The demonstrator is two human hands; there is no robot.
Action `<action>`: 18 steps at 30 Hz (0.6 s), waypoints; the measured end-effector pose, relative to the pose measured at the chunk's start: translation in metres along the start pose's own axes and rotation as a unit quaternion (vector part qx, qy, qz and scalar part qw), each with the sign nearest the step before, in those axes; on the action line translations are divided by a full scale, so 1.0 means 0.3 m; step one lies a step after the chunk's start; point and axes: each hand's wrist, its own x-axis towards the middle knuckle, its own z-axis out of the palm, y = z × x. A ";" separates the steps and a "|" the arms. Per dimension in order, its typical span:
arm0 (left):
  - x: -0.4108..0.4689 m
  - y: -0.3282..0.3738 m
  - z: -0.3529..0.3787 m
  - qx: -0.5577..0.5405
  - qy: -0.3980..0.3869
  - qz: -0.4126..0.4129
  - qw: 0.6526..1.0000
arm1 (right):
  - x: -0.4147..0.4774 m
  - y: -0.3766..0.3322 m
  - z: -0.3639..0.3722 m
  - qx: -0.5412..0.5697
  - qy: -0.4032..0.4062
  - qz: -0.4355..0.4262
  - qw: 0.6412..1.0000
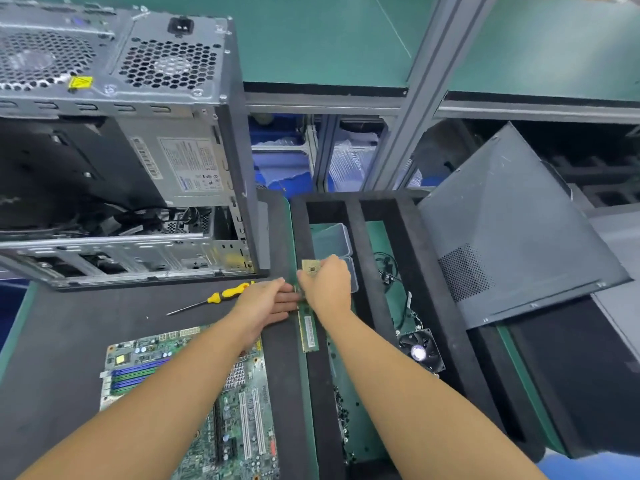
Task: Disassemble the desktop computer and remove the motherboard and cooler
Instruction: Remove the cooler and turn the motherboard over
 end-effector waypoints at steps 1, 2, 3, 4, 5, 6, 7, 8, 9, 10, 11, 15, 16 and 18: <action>0.002 0.000 -0.006 0.017 0.014 0.006 1.000 | 0.025 -0.009 0.019 -0.016 0.001 0.006 1.000; 0.005 0.000 -0.011 0.033 0.026 0.012 0.999 | 0.047 -0.013 0.039 -0.033 0.002 0.008 0.999; 0.008 0.001 -0.017 0.042 0.035 0.019 0.998 | 0.068 -0.014 0.059 -0.051 0.001 0.009 0.999; 0.010 0.003 -0.023 0.045 0.041 0.026 0.998 | 0.083 -0.011 0.077 -0.070 -0.001 0.008 0.997; 0.011 0.003 -0.029 0.048 0.045 0.033 0.997 | 0.095 -0.008 0.092 -0.091 -0.002 0.006 0.996; 0.013 0.004 -0.035 0.058 0.048 0.043 0.996 | 0.105 -0.003 0.106 -0.109 -0.001 0.002 0.994; 0.012 0.004 -0.042 0.072 0.048 0.056 0.995 | 0.111 0.002 0.116 -0.121 0.000 0.000 0.993; 0.008 0.004 -0.050 0.087 0.047 0.070 0.993 | 0.113 0.004 0.123 -0.126 0.000 -0.001 0.992; 0.003 0.005 -0.062 0.103 0.043 0.084 0.990 | 0.113 0.006 0.125 -0.130 0.000 -0.002 0.991; -0.003 0.005 -0.077 0.122 0.039 0.099 0.987 | 0.110 0.009 0.125 -0.136 0.000 -0.008 0.991; -0.012 0.005 -0.098 0.143 0.035 0.118 0.982 | 0.103 0.009 0.122 -0.143 0.001 -0.015 0.990; -0.058 -0.010 -0.227 0.211 0.071 0.211 0.952 | 0.038 -0.007 0.078 -0.137 0.050 -0.050 0.988; -0.071 -0.019 -0.269 0.231 0.095 0.233 0.940 | 0.008 -0.012 0.069 -0.129 0.067 -0.076 0.986; -0.098 -0.051 -0.359 0.284 0.153 0.244 0.915 | -0.073 -0.020 0.061 -0.087 0.039 -0.112 0.989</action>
